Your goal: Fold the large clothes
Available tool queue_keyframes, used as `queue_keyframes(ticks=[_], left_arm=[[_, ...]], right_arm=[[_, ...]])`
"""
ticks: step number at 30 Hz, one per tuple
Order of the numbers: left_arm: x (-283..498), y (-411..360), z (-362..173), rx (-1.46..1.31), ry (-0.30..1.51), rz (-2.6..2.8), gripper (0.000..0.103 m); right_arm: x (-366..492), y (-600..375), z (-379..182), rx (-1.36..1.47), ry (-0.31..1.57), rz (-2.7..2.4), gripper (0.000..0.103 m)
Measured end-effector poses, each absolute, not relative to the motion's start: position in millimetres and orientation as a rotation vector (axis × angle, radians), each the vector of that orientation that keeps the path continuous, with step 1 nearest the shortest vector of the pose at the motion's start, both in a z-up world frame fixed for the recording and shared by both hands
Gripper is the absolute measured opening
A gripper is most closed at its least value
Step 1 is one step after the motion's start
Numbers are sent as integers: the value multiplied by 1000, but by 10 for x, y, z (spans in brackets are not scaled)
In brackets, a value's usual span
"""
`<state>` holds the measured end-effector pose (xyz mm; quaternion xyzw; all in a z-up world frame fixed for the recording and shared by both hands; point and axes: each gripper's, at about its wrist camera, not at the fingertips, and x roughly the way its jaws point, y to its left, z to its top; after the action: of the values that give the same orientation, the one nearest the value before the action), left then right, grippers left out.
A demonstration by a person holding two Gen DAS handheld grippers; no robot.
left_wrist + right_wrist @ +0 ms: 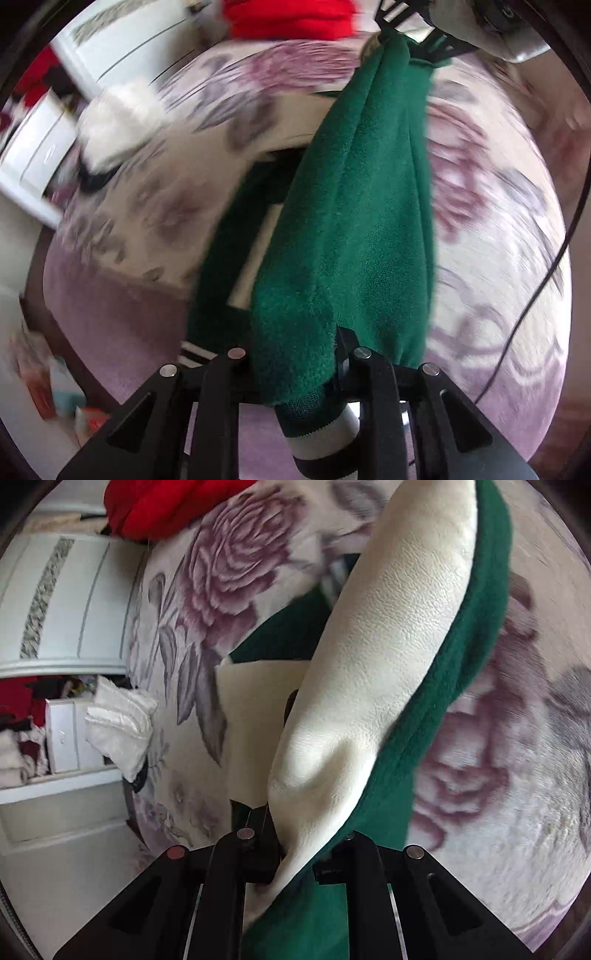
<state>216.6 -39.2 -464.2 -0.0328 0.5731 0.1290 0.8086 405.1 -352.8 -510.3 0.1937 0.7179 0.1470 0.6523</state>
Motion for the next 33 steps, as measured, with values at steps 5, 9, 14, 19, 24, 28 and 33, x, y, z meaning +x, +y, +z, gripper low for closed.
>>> queue_keyframes(ticks=[5,9,14,19,24,28,33], left_arm=[[2241,684,-5380,-220,1321,322,24],[2093,1305,-5991,-458,1439,260,37],[1730,1744,-6019,-689,1426,150,56],[1460,1902,-5906,-735,1474,126,52],[1504,2028,-5845,-846,1427,77,52],[1795,1779,-5961,-799,1412,26,52],[1990,1487,-6092,-626,1431,138,29]], right_arm=[[4280,-2030,-5821,257,1738,271,11],[4277,-1541,-6381,241,1828,210,52],[4042,-1578,-6073,335,1804,420,73],[3389,-2333,-5723,376,1783,485,73],[2406,-3355,-5835,348,1825,389,73],[1446,-3922,-6384,517,1962,327,74],[670,-4084,-6949,783,1990,333,54]])
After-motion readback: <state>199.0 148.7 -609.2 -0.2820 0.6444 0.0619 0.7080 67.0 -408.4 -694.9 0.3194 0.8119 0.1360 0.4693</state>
